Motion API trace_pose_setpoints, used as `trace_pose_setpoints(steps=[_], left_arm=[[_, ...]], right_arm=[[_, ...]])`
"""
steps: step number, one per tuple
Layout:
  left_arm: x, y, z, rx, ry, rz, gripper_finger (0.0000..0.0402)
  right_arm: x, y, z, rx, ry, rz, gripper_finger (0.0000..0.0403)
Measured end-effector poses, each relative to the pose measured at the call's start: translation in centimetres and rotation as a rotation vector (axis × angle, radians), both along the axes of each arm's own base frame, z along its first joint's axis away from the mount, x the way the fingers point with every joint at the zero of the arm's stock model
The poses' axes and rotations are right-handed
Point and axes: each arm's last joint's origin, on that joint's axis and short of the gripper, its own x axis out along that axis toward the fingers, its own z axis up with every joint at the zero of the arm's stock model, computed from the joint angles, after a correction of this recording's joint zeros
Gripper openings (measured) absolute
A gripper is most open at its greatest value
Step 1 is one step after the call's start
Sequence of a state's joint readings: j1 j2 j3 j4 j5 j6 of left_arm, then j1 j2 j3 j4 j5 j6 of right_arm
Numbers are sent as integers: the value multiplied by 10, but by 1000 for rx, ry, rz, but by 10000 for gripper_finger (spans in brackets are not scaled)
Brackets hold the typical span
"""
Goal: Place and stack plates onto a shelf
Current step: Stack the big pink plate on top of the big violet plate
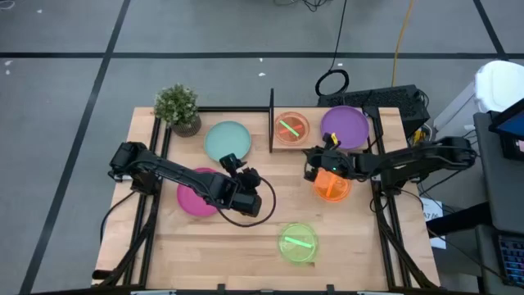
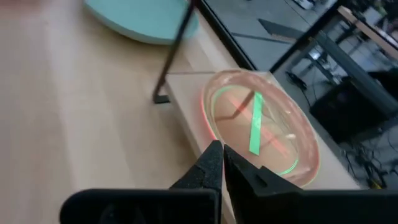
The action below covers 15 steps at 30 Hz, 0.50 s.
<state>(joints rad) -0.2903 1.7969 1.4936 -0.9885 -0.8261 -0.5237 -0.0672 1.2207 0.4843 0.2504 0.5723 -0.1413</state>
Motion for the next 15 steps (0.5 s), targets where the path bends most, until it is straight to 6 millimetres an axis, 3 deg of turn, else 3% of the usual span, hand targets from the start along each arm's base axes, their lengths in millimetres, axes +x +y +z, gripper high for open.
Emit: trace_pose_setpoints(steps=[7, 15], left_arm=[[-12, 4, -46, -187, 73, 51, 305], [-29, -11, -67, -306, 103, 111, 305]], right_arm=[[-31, 19, 23, -27, 61, 107, 0], [-55, 24, 44, 5, -40, 129, 0]])
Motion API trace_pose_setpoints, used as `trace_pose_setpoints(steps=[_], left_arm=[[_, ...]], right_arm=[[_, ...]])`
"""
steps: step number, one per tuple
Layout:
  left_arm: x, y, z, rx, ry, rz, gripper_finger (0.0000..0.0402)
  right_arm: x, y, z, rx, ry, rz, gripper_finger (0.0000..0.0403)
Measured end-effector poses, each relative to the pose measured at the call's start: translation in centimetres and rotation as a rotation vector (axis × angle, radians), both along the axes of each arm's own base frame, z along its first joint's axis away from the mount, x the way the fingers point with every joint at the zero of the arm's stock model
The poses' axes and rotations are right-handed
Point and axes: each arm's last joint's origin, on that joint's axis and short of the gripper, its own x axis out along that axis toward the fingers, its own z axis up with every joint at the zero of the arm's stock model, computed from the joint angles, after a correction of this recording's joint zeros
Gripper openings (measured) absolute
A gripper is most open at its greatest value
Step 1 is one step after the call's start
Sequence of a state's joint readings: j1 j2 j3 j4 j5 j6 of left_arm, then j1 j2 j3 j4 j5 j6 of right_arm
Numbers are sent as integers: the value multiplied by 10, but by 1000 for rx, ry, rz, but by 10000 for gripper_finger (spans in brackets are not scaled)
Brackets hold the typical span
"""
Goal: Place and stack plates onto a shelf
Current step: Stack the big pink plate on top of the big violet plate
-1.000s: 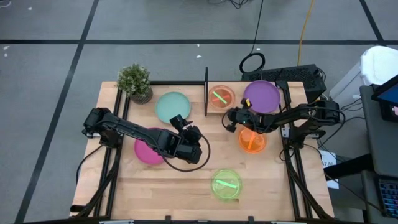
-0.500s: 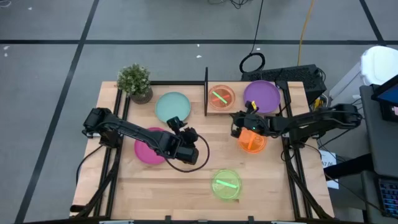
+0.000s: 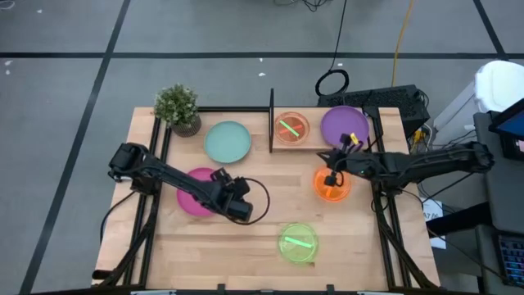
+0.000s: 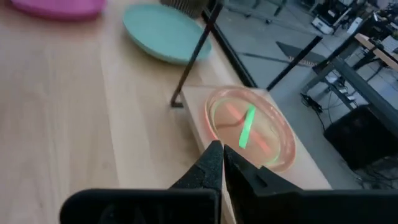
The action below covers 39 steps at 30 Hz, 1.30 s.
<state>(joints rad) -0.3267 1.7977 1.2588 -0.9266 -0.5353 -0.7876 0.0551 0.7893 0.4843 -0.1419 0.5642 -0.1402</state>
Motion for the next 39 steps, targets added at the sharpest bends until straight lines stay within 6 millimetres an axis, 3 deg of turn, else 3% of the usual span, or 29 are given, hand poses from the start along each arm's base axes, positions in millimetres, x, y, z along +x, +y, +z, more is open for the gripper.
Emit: trace_pose_setpoints(steps=[9, 16, 24, 35, 39], left_arm=[[-12, -16, -8, -192, -3, 190, 305], [-28, -20, -8, -220, 88, 359, 305], [-33, -31, -9, -283, 114, 381, 302], [-54, -33, -51, -383, 189, 394, 208], [-57, -34, -54, -381, 185, 395, 168]], right_arm=[[-3, 5, 6, 81, -46, 131, 0], [-3, 5, 5, 94, -52, 127, 0], [-3, 5, 5, 94, -52, 127, 0], [-3, 5, 5, 93, -52, 128, 0], [-3, 5, 5, 92, -51, 128, 0]])
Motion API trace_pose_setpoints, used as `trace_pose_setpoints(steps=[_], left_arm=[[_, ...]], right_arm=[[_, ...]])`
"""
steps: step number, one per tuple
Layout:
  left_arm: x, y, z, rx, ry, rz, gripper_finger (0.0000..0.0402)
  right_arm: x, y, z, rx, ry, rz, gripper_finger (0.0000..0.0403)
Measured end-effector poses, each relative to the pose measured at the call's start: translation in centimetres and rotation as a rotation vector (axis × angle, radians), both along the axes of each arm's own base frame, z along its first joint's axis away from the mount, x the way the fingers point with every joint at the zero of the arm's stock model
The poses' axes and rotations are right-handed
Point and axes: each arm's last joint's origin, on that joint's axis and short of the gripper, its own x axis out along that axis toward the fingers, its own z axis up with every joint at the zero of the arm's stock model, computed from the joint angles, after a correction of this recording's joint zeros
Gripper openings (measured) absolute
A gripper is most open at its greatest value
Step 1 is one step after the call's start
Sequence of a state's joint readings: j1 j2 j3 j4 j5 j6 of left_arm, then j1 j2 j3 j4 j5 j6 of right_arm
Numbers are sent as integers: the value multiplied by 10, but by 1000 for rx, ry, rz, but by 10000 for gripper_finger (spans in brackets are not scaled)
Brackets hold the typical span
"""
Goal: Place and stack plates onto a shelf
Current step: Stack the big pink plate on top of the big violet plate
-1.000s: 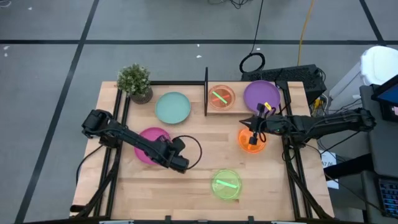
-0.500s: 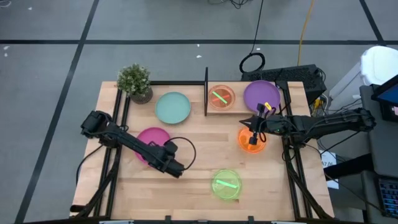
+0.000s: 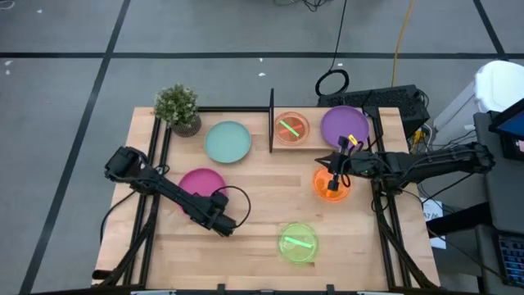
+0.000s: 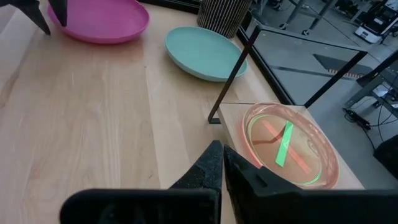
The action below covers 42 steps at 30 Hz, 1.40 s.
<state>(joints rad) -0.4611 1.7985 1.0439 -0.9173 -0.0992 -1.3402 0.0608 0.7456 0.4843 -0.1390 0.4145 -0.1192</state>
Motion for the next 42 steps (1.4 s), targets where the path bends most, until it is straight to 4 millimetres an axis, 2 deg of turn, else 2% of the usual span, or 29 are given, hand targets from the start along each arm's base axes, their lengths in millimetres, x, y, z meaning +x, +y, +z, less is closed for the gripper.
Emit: trace_pose_setpoints(steps=[8, 13, 18, 24, 35, 42], left_arm=[[0, -3, 5, 46, 8, -82, 60], [-2, -1, 10, 84, 55, -137, 15], [3, -2, 24, 99, 89, -195, 10], [15, -5, 57, 188, 85, -380, 10], [43, -11, 117, 427, 2, -894, 10], [54, -7, 139, 489, 73, -1247, 10]], right_arm=[[0, 0, 0, -1, 0, 0, 0], [0, 0, 0, -1, 0, 0, 0], [0, 0, 0, -5, 2, 1, 0], [0, 0, 0, -8, 3, 2, 0], [0, 0, 0, -8, 1, 3, 0], [6, 3, 11, 53, -126, 101, 0]])
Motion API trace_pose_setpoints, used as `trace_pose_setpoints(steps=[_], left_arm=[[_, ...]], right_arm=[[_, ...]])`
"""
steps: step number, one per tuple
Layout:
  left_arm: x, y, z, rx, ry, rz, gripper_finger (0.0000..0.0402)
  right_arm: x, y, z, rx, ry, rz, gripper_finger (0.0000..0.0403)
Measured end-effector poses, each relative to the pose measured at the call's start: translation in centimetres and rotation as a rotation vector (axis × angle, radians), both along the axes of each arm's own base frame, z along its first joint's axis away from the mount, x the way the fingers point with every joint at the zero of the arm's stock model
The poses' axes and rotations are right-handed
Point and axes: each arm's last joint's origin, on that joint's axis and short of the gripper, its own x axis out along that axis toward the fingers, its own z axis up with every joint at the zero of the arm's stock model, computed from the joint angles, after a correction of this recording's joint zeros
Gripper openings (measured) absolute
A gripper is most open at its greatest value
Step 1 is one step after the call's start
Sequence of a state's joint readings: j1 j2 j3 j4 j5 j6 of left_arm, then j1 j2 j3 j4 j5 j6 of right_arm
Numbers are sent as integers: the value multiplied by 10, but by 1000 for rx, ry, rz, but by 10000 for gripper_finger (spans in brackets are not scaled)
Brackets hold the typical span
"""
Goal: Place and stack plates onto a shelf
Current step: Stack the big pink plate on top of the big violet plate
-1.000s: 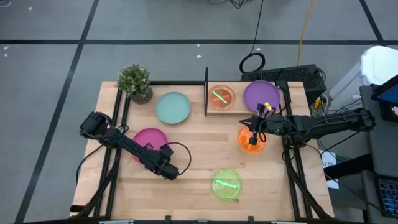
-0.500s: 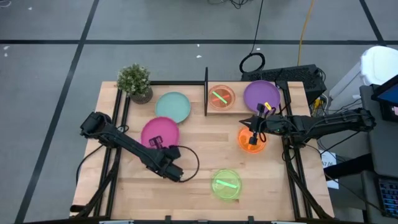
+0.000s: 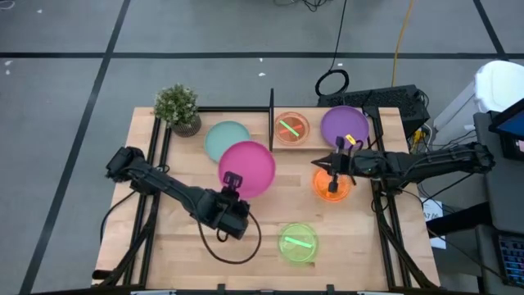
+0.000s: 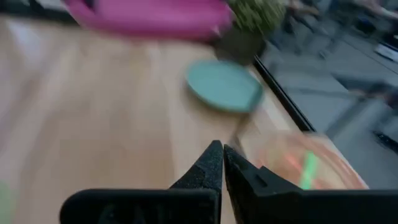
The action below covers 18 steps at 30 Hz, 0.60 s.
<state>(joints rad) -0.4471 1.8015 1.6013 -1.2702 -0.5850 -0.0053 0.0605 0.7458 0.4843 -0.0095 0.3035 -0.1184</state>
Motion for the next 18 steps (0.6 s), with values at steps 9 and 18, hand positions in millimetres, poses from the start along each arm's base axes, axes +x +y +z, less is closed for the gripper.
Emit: trace_pose_setpoints(steps=[9, 18], left_arm=[[24, 16, 5, 91, 43, -314, 10], [34, 34, 6, 159, 127, -488, 10]], right_arm=[[13, 12, -6, -129, 32, 148, 0], [22, 29, -11, -422, 77, 330, 17]])
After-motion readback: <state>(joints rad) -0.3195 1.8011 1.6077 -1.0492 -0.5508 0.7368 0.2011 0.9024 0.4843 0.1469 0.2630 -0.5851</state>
